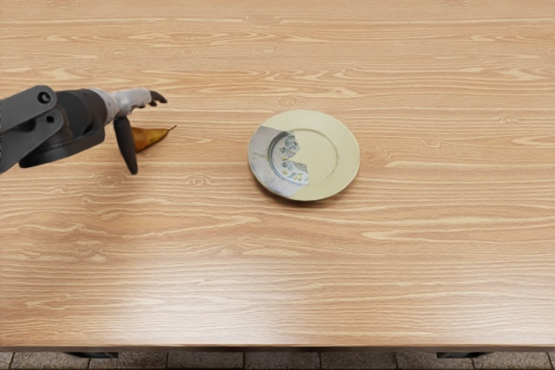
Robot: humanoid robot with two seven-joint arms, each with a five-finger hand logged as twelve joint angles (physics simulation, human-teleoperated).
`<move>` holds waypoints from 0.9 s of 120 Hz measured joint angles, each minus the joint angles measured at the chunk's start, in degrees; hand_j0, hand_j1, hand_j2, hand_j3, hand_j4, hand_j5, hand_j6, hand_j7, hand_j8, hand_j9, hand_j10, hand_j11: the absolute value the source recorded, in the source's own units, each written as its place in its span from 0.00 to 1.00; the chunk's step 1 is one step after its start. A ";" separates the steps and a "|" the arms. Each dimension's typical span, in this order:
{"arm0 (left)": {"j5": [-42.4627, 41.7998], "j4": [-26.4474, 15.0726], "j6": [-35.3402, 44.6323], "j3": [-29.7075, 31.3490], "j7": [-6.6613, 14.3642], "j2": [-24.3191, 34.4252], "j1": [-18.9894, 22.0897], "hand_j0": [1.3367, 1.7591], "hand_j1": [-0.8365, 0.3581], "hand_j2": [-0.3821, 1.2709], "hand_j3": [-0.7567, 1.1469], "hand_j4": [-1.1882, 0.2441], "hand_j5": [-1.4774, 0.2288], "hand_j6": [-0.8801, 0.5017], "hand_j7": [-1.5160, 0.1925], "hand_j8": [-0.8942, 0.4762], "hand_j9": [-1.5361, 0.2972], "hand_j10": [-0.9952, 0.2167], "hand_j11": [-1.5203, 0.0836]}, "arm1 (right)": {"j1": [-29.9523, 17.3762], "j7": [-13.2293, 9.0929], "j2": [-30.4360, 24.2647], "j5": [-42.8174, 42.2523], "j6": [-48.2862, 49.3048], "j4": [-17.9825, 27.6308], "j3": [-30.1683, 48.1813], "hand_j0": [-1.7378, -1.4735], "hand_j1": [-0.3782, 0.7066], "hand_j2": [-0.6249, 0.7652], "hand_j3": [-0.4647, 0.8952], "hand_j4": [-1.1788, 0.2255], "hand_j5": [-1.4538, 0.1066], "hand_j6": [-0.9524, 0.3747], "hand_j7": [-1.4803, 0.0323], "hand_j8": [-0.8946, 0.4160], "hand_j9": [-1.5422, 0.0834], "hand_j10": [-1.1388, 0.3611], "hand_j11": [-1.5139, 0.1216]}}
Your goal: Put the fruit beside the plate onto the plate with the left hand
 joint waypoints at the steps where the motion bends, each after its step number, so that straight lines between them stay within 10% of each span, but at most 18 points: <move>1: 0.09 0.11 0.02 0.02 0.00 -0.12 -0.03 0.76 0.87 0.25 0.40 0.74 0.78 0.55 0.80 0.56 0.75 0.72 0.85 | 0.00 0.00 0.00 0.00 0.00 0.00 0.01 0.30 0.03 0.45 0.34 0.84 0.93 0.72 0.98 0.68 0.95 0.76 0.93; 108: 3.23 8.57 5.51 3.47 0.00 -4.62 -0.50 0.76 0.72 0.27 0.40 0.64 0.66 0.44 0.68 0.45 0.65 0.60 0.73 | 0.00 0.00 0.00 0.00 0.00 0.02 -0.02 0.30 0.03 0.45 0.34 0.84 0.93 0.72 0.98 0.68 0.95 0.76 0.93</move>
